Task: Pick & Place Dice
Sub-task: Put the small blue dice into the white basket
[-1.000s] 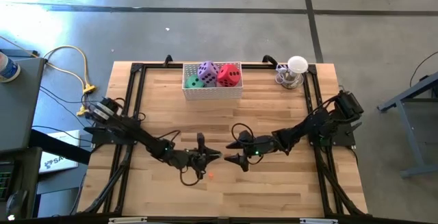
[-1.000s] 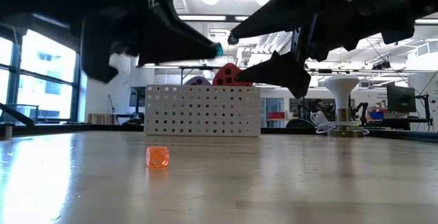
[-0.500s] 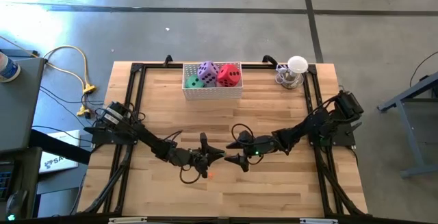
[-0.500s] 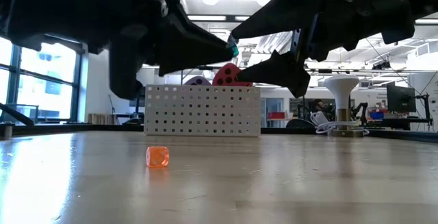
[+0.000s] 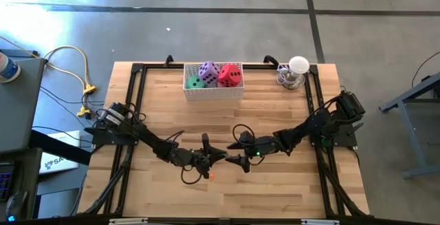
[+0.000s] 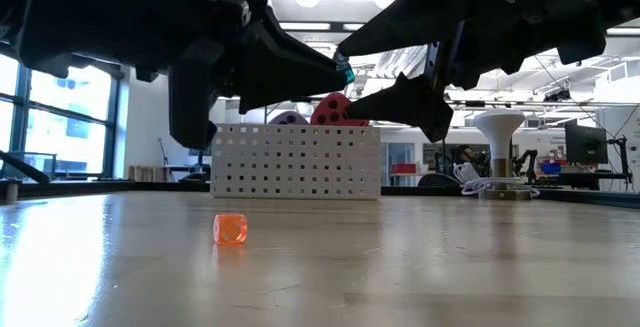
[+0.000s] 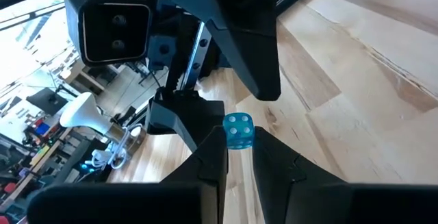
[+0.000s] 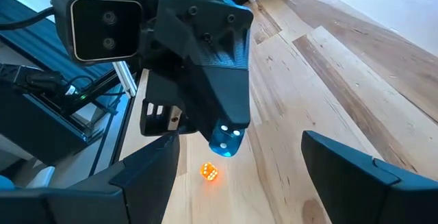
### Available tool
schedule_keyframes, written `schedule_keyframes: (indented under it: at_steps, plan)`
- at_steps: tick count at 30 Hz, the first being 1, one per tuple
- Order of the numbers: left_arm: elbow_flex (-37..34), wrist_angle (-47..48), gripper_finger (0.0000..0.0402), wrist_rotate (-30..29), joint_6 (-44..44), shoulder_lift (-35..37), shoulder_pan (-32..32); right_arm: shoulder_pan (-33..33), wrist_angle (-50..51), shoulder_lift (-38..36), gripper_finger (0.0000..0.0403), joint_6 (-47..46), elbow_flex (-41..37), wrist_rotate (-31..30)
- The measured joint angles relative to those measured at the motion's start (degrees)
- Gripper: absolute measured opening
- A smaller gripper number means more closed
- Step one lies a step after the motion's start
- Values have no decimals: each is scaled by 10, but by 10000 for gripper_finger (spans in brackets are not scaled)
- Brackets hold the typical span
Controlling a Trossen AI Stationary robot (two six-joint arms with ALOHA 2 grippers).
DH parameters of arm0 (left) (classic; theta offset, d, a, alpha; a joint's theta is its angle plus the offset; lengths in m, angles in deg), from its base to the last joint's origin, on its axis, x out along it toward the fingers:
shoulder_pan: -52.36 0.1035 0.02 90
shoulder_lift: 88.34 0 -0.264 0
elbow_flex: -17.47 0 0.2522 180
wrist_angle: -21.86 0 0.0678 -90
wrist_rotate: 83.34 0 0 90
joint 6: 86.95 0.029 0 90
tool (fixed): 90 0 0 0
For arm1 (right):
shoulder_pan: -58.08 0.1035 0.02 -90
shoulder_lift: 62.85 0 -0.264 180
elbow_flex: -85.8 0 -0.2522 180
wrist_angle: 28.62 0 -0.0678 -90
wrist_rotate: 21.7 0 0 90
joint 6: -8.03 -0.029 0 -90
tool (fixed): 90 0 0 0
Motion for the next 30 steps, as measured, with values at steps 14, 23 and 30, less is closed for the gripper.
schedule_keyframes:
  at_steps: [14, 23, 30]
  plan:
    - [0, 0, 44, 1, 0, 0, 1, 0, -1, 0, 295, 11, 0, -15]
    - [0, 0, 44, 1, -1, 0, 4, 0, -1, 0, 207, 11, 0, -15]
    - [0, 1, 44, 1, -5, 0, 4, 0, -2, 0, 136, 16, 0, -11]
